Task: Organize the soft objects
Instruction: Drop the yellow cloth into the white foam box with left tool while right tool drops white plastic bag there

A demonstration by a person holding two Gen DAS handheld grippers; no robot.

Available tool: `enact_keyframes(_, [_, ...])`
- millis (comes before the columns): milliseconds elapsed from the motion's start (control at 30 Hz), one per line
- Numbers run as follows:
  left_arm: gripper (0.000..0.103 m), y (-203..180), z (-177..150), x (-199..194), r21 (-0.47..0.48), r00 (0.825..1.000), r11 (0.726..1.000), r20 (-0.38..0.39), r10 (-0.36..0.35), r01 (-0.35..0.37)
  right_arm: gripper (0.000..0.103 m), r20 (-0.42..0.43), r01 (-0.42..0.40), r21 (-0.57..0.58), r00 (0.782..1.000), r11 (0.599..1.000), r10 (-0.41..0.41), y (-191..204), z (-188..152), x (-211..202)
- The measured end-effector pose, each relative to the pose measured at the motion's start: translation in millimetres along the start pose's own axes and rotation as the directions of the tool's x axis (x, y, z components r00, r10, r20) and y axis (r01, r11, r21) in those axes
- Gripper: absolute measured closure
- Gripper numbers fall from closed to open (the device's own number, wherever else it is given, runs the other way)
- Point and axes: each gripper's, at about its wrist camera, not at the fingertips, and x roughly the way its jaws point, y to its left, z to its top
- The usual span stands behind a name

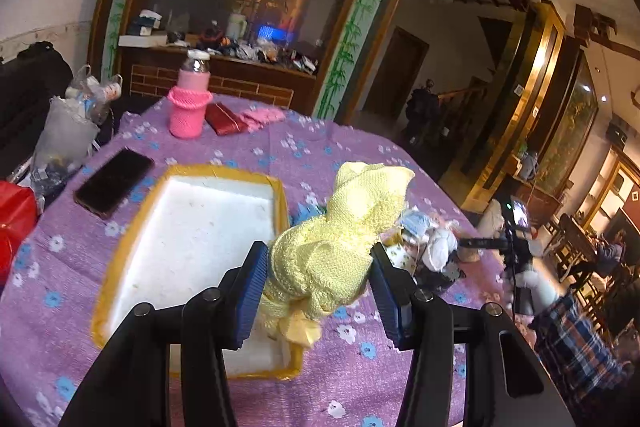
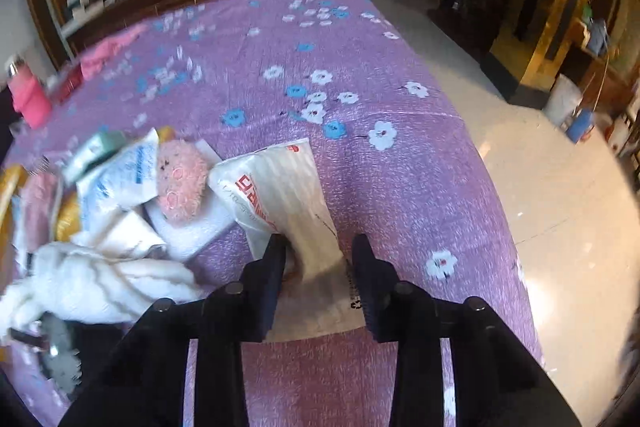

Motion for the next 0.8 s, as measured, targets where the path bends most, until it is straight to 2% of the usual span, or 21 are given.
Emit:
enact_keyframes(100, [0.050, 7, 9, -3, -0.006, 1.000, 1.000, 0.013, 0.016, -0.016, 0.071, 0.064, -0.024, 0.052, 0.998, 0.998, 0.021, -9, -6, -26])
enact_keyframes(233, [0.050, 25, 19, -1, -0.022, 0.998, 0.998, 0.014, 0.060, -0.059, 0.071, 0.158, -0.114, 0.097, 0.983, 0.989, 0.098, -9, -3, -78])
enact_keyframes(333, [0.050, 43, 25, 8, -0.043, 0.995, 0.994, -0.004, 0.101, -0.102, 0.071, 0.207, -0.207, 0.077, 0.960, 0.975, 0.187, 10, 6, -112])
enact_keyframes(433, [0.050, 60, 30, 24, -0.077, 0.992, 0.989, -0.040, 0.123, -0.126, 0.071, 0.190, -0.340, 0.034, 0.925, 0.940, 0.328, 53, 14, -128])
enact_keyframes(533, [0.050, 74, 35, 41, -0.113, 0.989, 0.985, -0.078, 0.122, -0.130, 0.071, 0.104, -0.522, 0.048, 0.851, 0.852, 0.515, 107, 16, -116])
enact_keyframes(567, [0.050, 78, 37, 47, -0.129, 0.990, 0.984, -0.084, 0.116, -0.126, 0.071, 0.054, -0.581, 0.066, 0.814, 0.812, 0.578, 134, 16, -104])
enact_keyframes(667, [0.050, 88, 43, 67, -0.174, 0.987, 0.975, -0.102, 0.121, -0.138, 0.071, -0.039, -0.667, 0.107, 0.738, 0.737, 0.674, 195, 13, -75])
enact_keyframes(800, [0.050, 102, 50, 99, -0.230, 0.981, 0.961, -0.148, 0.124, -0.156, 0.071, -0.117, -0.714, 0.203, 0.662, 0.670, 0.740, 270, 18, -31])
